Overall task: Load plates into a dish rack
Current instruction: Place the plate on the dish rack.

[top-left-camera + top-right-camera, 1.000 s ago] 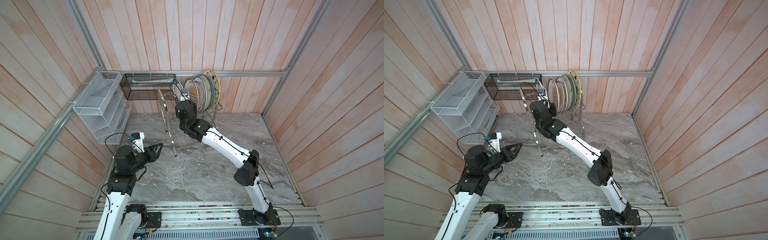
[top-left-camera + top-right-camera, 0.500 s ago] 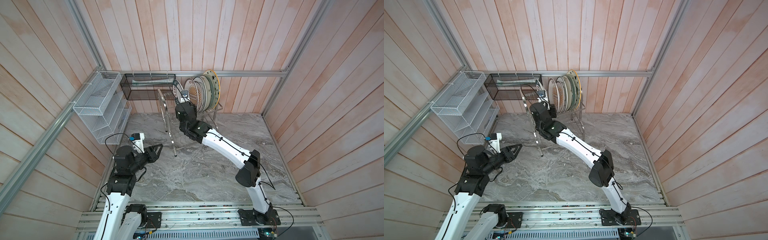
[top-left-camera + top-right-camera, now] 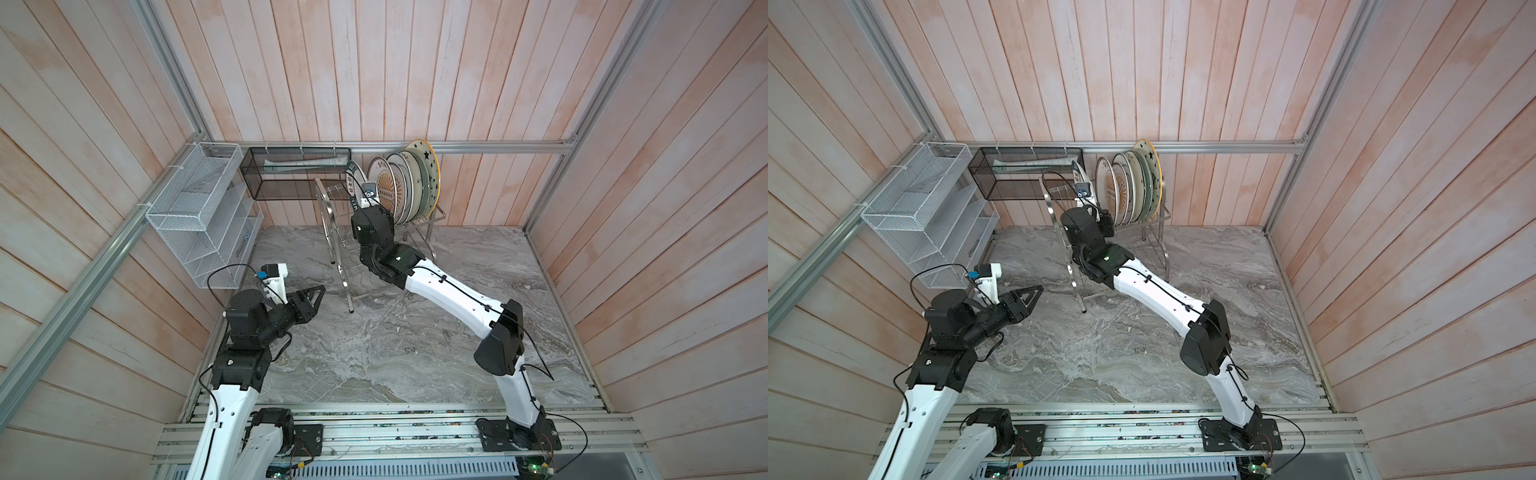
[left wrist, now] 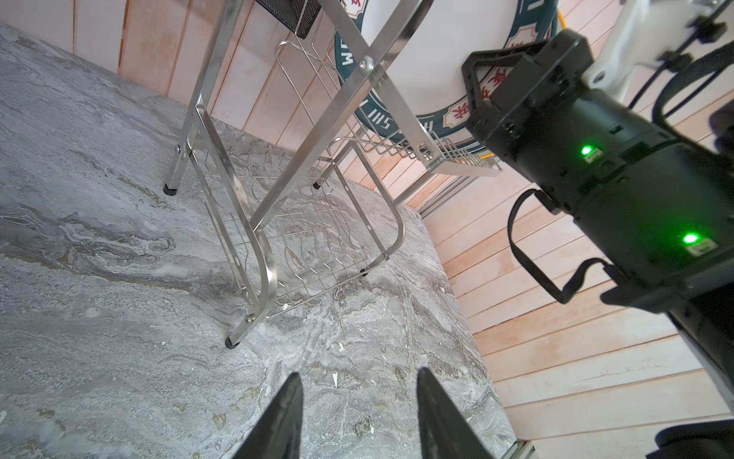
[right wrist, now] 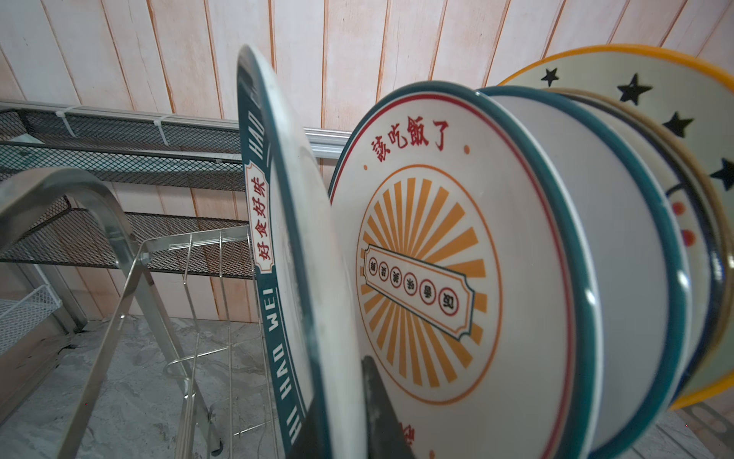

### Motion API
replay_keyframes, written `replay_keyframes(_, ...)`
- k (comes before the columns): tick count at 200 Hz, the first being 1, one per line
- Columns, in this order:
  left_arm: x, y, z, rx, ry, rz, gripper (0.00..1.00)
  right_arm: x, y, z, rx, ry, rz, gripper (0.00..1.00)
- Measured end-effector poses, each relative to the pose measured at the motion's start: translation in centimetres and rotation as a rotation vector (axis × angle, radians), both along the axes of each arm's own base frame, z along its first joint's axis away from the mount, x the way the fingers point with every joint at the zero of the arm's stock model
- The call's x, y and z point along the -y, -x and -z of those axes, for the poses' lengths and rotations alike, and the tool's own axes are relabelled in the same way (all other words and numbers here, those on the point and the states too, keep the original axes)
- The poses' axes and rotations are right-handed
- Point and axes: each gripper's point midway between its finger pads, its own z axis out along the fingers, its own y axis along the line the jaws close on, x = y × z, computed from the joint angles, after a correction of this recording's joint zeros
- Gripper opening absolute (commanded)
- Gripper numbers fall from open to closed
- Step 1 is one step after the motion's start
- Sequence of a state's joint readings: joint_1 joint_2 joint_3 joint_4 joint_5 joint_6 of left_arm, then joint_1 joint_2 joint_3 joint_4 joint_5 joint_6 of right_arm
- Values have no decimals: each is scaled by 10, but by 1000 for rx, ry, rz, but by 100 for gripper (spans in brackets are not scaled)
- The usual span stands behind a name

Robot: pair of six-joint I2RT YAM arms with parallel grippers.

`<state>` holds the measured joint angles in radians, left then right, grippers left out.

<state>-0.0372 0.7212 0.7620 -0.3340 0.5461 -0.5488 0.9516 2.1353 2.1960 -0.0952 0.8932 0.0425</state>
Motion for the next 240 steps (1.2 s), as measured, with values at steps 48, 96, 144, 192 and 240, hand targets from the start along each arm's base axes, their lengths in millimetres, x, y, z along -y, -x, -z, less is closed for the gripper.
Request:
replay_keyframes(48,0,-2,3,-14,0,0,49,0,0,-2,10,20,-2,28)
replay_keyframes(96,0,-2,5,-24,0,0,50,0,0,-8,31,29,-5,42)
replay_keyframes(144,1,-1,7,-32,0,4,51,-4,-1,-14,52,42,-28,50)
replay_keyframes(192,1,-1,8,-36,1,5,51,-6,-5,-30,76,24,-84,51)
replay_keyframes(240,1,-1,8,-36,1,4,52,1,-17,-44,92,-23,-131,51)
